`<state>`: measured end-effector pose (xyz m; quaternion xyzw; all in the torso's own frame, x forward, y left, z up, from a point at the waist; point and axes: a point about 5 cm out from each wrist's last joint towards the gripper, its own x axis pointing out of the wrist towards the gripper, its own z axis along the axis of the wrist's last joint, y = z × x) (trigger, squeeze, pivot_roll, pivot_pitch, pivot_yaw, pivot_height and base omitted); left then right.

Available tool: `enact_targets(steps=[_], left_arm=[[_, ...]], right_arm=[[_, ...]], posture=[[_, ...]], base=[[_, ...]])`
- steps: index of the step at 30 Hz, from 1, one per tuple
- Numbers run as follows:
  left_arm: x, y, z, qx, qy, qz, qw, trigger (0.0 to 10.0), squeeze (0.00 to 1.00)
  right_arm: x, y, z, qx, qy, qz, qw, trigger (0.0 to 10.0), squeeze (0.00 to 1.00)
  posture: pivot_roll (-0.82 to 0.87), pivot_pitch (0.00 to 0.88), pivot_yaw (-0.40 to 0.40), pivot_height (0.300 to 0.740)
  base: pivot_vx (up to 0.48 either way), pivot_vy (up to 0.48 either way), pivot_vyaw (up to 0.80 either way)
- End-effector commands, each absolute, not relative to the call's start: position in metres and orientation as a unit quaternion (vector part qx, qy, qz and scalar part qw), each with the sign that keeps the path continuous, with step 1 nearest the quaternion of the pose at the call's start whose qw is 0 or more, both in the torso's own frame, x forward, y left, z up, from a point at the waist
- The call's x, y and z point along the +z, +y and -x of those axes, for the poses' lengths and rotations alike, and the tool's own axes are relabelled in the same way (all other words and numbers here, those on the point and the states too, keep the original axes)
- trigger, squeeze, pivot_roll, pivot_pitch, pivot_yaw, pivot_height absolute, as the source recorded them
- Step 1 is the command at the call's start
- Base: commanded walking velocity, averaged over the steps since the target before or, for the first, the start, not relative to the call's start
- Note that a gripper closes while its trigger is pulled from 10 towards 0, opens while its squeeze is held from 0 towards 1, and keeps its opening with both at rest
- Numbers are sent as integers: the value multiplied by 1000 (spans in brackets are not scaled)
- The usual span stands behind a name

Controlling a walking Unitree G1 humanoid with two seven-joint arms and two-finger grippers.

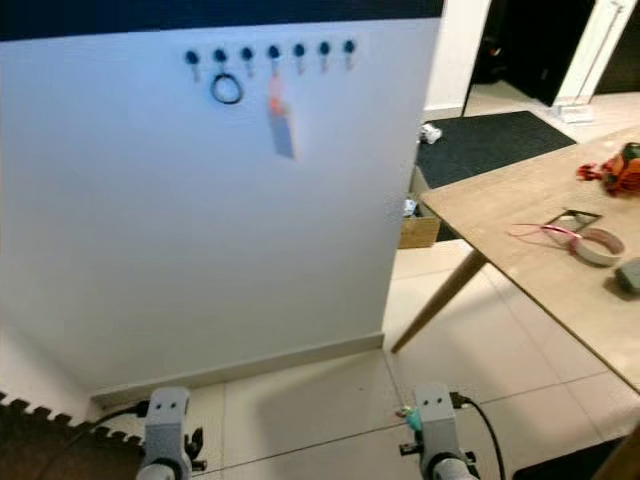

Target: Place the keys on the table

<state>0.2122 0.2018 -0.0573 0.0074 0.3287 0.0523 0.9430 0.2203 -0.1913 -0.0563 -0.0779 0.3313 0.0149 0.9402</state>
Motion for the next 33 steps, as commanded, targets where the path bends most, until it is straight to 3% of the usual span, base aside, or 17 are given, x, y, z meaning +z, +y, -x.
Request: enact_targets(steps=[1, 33], left_arm=[[-58, 205, -209, 57, 331, -12, 942, 10000, 0], [-56, 202, -207, 43, 308, -51, 949, 10000, 0]], right_arm=[[-60, -187, -216, 20, 340, 74, 937, 10000, 0], [-59, -186, -216, 18, 332, 88, 939, 10000, 0]], posture=[[40, 60, 3, 740], [34, 62, 8, 740]], base=[[0, 0, 0], [0, 0, 0]])
